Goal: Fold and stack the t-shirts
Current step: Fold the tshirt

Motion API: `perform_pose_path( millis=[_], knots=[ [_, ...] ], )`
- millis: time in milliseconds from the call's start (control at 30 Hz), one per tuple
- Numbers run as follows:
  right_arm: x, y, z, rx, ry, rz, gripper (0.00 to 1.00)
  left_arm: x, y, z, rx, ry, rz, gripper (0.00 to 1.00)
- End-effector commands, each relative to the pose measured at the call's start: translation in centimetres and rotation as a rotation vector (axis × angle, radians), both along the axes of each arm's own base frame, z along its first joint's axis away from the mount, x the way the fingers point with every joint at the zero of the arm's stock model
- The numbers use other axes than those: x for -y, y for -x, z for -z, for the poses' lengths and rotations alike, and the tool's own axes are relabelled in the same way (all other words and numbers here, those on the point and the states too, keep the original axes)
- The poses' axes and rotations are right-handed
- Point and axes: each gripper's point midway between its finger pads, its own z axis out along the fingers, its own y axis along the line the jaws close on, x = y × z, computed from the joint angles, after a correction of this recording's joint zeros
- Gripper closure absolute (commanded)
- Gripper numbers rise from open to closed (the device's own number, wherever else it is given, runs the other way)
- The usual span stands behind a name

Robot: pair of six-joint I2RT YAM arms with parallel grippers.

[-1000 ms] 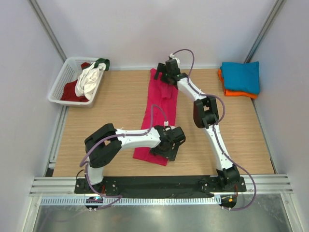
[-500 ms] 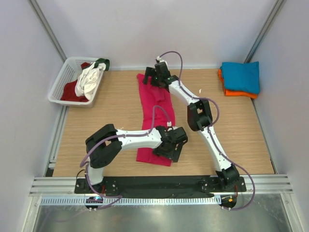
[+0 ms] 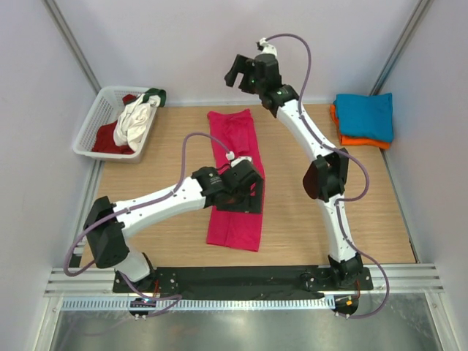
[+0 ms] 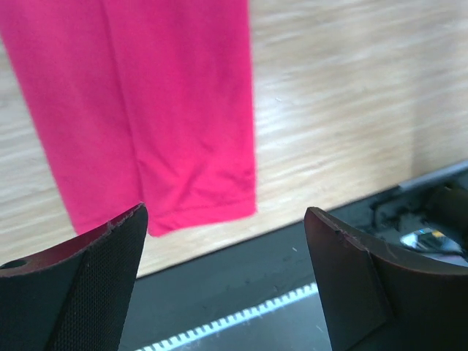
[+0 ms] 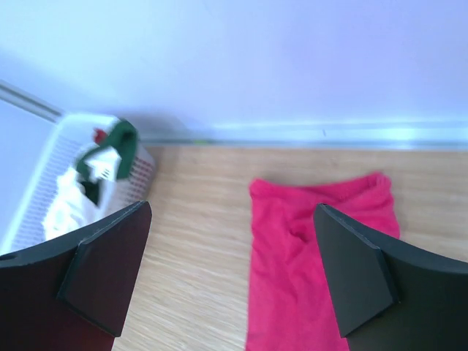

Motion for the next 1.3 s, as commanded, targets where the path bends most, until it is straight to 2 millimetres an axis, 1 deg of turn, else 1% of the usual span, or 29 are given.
perform_pose_path(
  millis=[0,33,100,133,200,233,267,367,467,533,600,633,700,833,967,1033,1133,1267],
  knots=[
    [-0.4,0.0,3.6,-0.05,0.051,-0.002,0.0,-1.5,-0.7,3.1,-0.022,-0.136,0.042,0.11],
    [-0.6,0.1,5.7,-0.089,0.069,-0.015,0.0,-1.2,-0.7,4.0,-0.038,-0.148,0.048,0.12],
    [-1.2,0.0,8.5,-0.124,0.106,-0.047,0.0,-0.7,-0.8,4.5,-0.045,-0.136,0.04,0.12],
    [-1.6,-0.1,11.0,-0.159,0.132,-0.056,0.0,-0.8,-0.6,5.2,-0.062,-0.133,0.006,0.12],
    [-1.8,-0.1,12.9,-0.175,0.16,-0.058,0.0,-0.5,-1.0,5.6,-0.038,-0.102,-0.046,0.12],
    [-1.8,-0.2,14.0,-0.177,0.181,-0.059,0.0,-1.1,-0.6,6.7,-0.055,-0.109,-0.086,0.13],
    [-1.8,-0.2,14.6,-0.181,0.191,-0.056,0.0,-1.0,-0.7,6.8,-0.044,-0.095,-0.108,0.13],
    [-1.0,-0.8,15.4,-0.171,0.224,-0.019,0.0,-1.3,0.2,8.1,-0.06,-0.102,-0.125,0.13],
    [-0.7,-1.0,16.2,-0.171,0.248,-0.008,0.0,-0.9,0.7,8.6,-0.063,-0.107,-0.106,0.13],
    [-0.8,-1.1,16.7,-0.172,0.25,-0.008,0.0,-0.9,1.1,9.4,-0.076,-0.125,-0.095,0.13],
    [-0.7,-1.1,18.0,-0.187,0.265,-0.008,0.0,-1.0,1.6,10.5,-0.097,-0.15,-0.086,0.13],
    [-0.8,-1.0,18.3,-0.189,0.269,-0.009,0.0,-1.1,1.8,10.8,-0.105,-0.158,-0.085,0.13],
    [-0.4,-1.2,19.5,-0.204,0.282,0.007,0.0,-1.5,2.9,11.6,-0.129,-0.171,-0.101,0.13],
    [0.3,-1.2,20.8,-0.219,0.311,0.043,0.0,-1.3,4.2,11.8,-0.131,-0.172,-0.1,0.13],
    [1.2,-1.5,21.0,-0.209,0.345,0.077,0.0,-1.0,5.0,12.4,-0.146,-0.185,-0.094,0.13],
    [1.5,-1.6,21.2,-0.212,0.354,0.092,0.0,-0.7,5.2,12.3,-0.148,-0.185,-0.088,0.13],
    [1.4,-1.6,21.3,-0.212,0.349,0.091,0.0,-0.1,6.1,12.2,-0.151,-0.182,-0.059,0.13],
    [1.0,-1.6,21.3,-0.208,0.338,0.078,0.0,1.1,6.6,11.8,-0.148,-0.162,-0.026,0.13]
  ],
)
